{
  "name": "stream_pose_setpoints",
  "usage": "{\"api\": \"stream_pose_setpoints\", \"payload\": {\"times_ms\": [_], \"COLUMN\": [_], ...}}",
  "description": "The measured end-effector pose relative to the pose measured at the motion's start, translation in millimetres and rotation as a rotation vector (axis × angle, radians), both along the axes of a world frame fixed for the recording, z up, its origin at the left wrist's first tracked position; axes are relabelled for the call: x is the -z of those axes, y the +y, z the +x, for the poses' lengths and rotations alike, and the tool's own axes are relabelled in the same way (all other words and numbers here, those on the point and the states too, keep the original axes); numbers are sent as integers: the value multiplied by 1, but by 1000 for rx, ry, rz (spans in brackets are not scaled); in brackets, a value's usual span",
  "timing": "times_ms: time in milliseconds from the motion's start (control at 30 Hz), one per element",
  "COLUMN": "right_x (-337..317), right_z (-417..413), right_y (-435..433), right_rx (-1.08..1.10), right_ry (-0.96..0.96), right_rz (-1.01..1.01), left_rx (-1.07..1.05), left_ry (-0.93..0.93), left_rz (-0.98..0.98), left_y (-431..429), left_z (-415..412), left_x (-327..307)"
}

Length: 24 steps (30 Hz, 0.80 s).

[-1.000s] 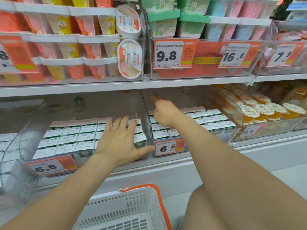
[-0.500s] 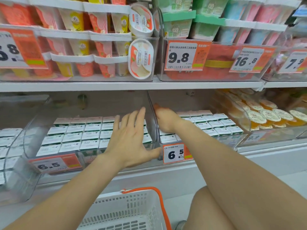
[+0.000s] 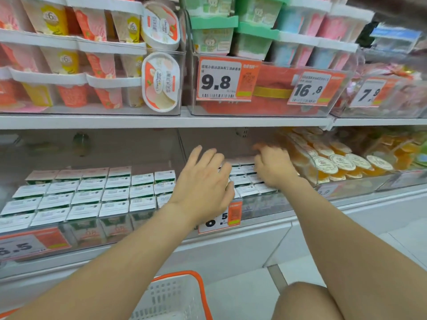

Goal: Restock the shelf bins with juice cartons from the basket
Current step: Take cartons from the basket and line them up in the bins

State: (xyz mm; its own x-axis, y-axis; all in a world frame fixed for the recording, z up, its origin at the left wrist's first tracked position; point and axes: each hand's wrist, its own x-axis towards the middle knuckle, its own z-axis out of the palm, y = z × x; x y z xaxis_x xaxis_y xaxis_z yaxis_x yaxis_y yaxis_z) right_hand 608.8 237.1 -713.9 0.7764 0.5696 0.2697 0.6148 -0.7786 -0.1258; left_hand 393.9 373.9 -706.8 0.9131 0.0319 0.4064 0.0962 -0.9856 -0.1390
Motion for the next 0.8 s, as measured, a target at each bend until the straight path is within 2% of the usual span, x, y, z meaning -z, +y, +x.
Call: {"api": "stream_pose_setpoints", "payload": {"times_ms": [100,200,467,567,667,700,733,800], "right_x": [5,7,6,2,-4,-3,-2,1], "right_z": [-5,-8,-17,-21,-15,-9,-4,-1], "right_y": [14,23,25,24,3,-7,-15,-26], "right_rx": [-117,-168,-180,-195,-76,-37,-16,-18], "right_ry": [121,205,204,176,19,19,77,251], "right_rz": [-49,-180,-224,-84,164,229,253,160], "left_rx": [-68,-97,-88,-89,-87,-87,-87,-95], "left_ry": [65,75,66,82,90,83,77,82], "left_rz": [50,80,115,111,113,112,113,117], "left_y": [-5,-7,-7,-8,-7,-7,-7,-7], "left_z": [8,9,10,8,8,9,9,10], "left_x": [9,14,14,14,15,15,16,16]}}
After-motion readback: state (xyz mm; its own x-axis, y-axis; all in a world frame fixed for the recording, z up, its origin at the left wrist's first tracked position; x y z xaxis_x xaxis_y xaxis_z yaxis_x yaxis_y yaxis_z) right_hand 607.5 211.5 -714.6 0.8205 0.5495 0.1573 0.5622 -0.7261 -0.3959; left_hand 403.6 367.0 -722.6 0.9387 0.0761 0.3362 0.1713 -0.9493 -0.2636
